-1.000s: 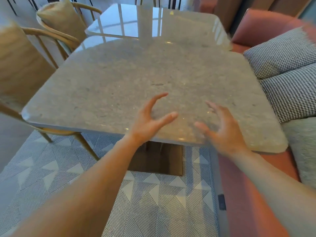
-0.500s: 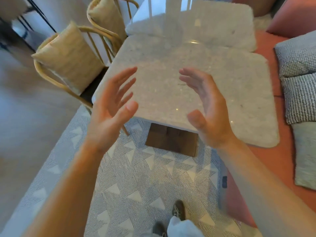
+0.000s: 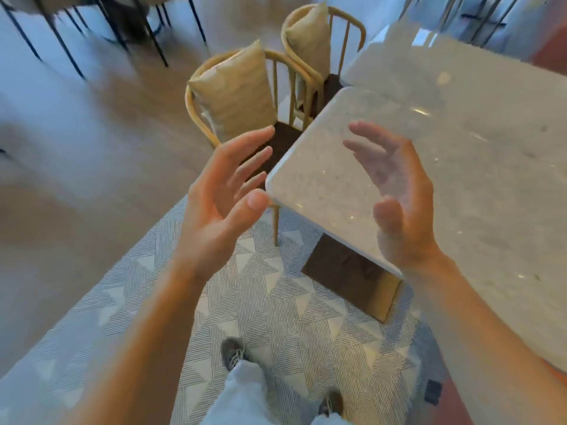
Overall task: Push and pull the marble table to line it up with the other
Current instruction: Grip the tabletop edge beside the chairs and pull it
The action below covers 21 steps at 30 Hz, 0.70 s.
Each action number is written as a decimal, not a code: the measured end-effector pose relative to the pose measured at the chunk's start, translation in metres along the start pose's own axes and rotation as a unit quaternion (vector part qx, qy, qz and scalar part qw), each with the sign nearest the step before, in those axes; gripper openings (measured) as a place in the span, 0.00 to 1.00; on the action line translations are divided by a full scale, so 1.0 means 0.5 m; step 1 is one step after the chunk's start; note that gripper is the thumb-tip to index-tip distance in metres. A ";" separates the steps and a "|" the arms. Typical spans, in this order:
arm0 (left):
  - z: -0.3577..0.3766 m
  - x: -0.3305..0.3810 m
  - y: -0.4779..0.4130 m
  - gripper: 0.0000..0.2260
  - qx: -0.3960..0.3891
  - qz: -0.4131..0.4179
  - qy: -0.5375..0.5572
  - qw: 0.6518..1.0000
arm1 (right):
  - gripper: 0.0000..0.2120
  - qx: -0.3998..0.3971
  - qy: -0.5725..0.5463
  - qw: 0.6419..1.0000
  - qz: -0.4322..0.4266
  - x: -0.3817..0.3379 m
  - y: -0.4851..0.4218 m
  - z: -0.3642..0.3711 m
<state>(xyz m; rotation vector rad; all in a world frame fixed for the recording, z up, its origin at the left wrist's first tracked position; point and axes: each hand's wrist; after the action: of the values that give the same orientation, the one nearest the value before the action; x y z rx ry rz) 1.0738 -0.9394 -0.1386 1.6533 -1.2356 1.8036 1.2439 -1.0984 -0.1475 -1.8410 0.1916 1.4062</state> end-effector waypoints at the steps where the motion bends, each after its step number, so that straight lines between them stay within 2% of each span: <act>1: -0.041 -0.004 -0.018 0.30 0.001 0.005 0.003 1.000 | 0.39 -0.002 0.002 1.000 -0.009 0.005 -0.031 0.033; 5: -0.170 -0.019 -0.085 0.29 -0.014 0.013 -0.005 1.000 | 0.41 -0.003 0.050 0.998 -0.029 0.023 -0.126 0.137; 8: -0.265 -0.036 -0.148 0.31 -0.038 0.023 -0.013 0.999 | 0.43 0.010 0.051 0.997 -0.061 0.046 -0.192 0.203; 12: -0.360 -0.069 -0.252 0.32 -0.070 0.032 -0.018 0.997 | 0.42 0.039 0.047 0.997 -0.054 0.079 -0.279 0.272; 17: -0.457 -0.134 -0.419 0.29 -0.086 0.052 -0.022 0.995 | 0.39 0.052 0.034 0.996 -0.067 0.174 -0.433 0.341; 21: -0.535 -0.178 -0.557 0.29 -0.096 0.053 -0.035 0.993 | 0.42 0.058 0.006 0.995 -0.077 0.274 -0.582 0.393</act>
<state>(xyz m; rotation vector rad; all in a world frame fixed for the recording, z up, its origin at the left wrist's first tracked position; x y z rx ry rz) 1.1537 -0.5525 -0.1049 1.5823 -1.5026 1.6395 1.3085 -0.7272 -0.1358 -1.7310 0.1308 1.2520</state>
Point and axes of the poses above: each hand's wrist, its own y-axis away from the middle knuckle, its own z-axis out of the palm, x = y × z, and after that the axes turned 9 degrees about -y, right-handed
